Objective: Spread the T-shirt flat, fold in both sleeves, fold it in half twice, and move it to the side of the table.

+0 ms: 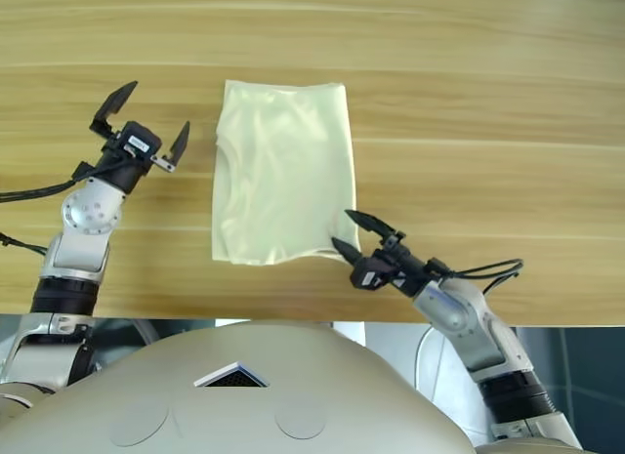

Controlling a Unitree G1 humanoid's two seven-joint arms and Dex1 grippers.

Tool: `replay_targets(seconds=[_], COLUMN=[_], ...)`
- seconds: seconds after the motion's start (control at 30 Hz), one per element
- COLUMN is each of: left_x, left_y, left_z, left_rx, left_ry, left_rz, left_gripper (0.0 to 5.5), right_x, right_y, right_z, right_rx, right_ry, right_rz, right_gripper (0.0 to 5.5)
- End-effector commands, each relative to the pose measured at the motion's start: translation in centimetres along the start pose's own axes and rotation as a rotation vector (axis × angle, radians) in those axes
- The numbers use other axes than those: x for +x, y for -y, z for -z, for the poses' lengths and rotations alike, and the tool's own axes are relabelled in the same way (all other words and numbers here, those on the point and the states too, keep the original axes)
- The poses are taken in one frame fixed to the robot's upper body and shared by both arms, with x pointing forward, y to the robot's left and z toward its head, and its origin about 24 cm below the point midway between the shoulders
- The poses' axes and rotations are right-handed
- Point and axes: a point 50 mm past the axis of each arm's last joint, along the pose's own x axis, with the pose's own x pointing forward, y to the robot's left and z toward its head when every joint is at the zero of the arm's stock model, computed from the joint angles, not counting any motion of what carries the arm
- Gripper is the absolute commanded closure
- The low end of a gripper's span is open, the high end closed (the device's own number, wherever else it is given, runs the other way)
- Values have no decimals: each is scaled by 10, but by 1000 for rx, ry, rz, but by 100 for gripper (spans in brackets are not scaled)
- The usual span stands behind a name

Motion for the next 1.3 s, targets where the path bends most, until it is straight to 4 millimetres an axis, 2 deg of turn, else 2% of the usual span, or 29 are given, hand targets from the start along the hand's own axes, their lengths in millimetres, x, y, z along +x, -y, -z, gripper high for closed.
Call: replay_targets(seconds=[0.03,0.07,0.13,0.2,0.27,0.33,0.43,0.57,0.73,0.97,1.17,1.3], left_x=[-14,-20,-40,-68,-96,-109,-114,-116,-105,-83,-80,-78], left_y=[-6,-15,-33,-39,-21,-2,22,38,46,54,64,71], left_z=[-10,-16,-23,-18,-9,-11,-19,-25,-22,-12,-15,-16], left_rx=[18,18,69,217,348,382,380,369,383,415,414,416], left_ry=[95,140,178,101,13,17,74,128,156,211,277,308], left_rz=[102,108,126,224,430,578,728,853,903,970,1028,1062], left_gripper=[86,86,86,86,86,86,86,86,86,86,86,155], right_x=[-1,-6,-24,-43,-57,-65,-66,-66,-60,-39,-27,-20], right_y=[29,46,76,90,78,52,24,8,0,4,7,7], right_z=[-26,-32,-31,-10,24,45,43,22,10,12,14,14], right_rx=[94,111,123,66,-46,-138,-207,-217,-233,-281,-303,-314], right_ry=[172,218,223,96,-111,-233,-218,-120,-62,-18,15,44], right_rz=[171,252,382,421,329,181,22,-97,-195,-229,-254,-281], right_gripper=[239,239,239,239,239,239,239,239,239,239,239,239])
